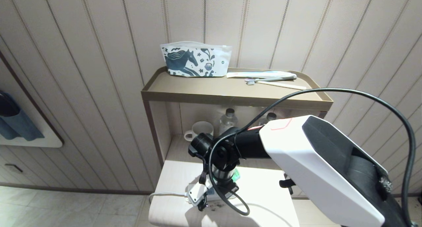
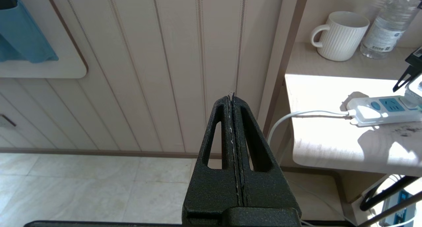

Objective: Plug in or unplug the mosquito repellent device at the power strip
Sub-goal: Insert the plug into the socket

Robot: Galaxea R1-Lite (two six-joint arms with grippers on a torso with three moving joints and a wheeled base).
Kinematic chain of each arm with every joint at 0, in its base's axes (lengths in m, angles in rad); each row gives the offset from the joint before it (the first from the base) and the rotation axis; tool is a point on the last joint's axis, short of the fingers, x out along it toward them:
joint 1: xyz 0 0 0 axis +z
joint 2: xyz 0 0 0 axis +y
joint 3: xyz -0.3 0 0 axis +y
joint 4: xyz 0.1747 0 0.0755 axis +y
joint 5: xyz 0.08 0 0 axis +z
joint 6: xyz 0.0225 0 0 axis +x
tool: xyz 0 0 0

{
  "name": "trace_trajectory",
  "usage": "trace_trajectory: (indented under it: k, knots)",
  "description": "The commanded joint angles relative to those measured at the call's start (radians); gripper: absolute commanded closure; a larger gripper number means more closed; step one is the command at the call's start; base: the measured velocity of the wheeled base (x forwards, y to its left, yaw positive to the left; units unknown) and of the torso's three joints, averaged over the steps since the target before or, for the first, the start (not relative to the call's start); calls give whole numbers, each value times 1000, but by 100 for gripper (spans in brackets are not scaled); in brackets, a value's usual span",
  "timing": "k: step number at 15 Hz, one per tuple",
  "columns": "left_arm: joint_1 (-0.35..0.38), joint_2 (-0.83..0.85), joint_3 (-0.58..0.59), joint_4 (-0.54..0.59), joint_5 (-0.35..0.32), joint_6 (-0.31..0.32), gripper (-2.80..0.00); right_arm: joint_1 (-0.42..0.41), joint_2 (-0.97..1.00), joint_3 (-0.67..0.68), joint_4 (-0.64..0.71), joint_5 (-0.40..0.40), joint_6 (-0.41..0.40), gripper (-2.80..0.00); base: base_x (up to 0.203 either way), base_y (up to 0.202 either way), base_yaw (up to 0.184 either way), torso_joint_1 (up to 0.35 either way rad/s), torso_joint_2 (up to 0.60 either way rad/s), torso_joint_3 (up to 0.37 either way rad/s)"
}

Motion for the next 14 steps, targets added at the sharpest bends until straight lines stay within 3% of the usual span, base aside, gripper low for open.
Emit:
trace_trajectory:
  k: [1,2,3,14]
  knots:
    - [0,0,0,0,0,0,0,2,-16,7,4,-3,-7,0,0,0,0,0,0,0]
    - [0,0,0,0,0,0,0,5,-43,32,4,-8,-7,0,0,0,0,0,0,0]
    - [0,0,0,0,0,0,0,7,-53,40,4,-11,-3,-280,0,0,0,0,0,0]
    - [0,0,0,0,0,0,0,-1,-170,135,1,-5,-2,-280,0,0,0,0,0,0]
